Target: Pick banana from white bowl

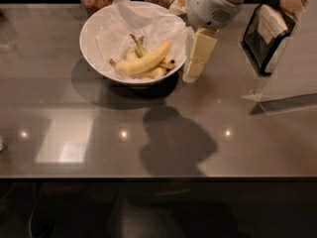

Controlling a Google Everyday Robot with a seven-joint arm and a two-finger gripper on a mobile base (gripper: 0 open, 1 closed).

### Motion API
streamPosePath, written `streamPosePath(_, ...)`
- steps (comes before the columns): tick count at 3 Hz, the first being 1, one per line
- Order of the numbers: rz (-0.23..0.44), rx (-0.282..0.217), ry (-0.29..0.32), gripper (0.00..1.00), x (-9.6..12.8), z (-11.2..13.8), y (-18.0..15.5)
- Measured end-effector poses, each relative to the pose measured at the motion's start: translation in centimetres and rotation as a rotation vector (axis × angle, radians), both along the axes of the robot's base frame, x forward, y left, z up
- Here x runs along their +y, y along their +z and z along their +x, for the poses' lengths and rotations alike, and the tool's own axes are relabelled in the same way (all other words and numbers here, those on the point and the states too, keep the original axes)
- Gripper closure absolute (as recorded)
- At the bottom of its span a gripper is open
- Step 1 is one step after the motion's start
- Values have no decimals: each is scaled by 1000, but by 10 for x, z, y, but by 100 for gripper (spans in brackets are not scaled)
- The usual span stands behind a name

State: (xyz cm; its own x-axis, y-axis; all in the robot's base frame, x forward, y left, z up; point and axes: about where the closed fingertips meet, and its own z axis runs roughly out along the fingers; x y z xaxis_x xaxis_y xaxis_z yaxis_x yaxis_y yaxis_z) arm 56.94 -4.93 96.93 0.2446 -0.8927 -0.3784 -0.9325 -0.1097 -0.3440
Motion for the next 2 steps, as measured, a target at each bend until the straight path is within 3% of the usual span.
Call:
streamPosePath(1,28,-10,49,0,24,25,-8)
streamPosePath(2,40,-20,80,8,43,48,-18)
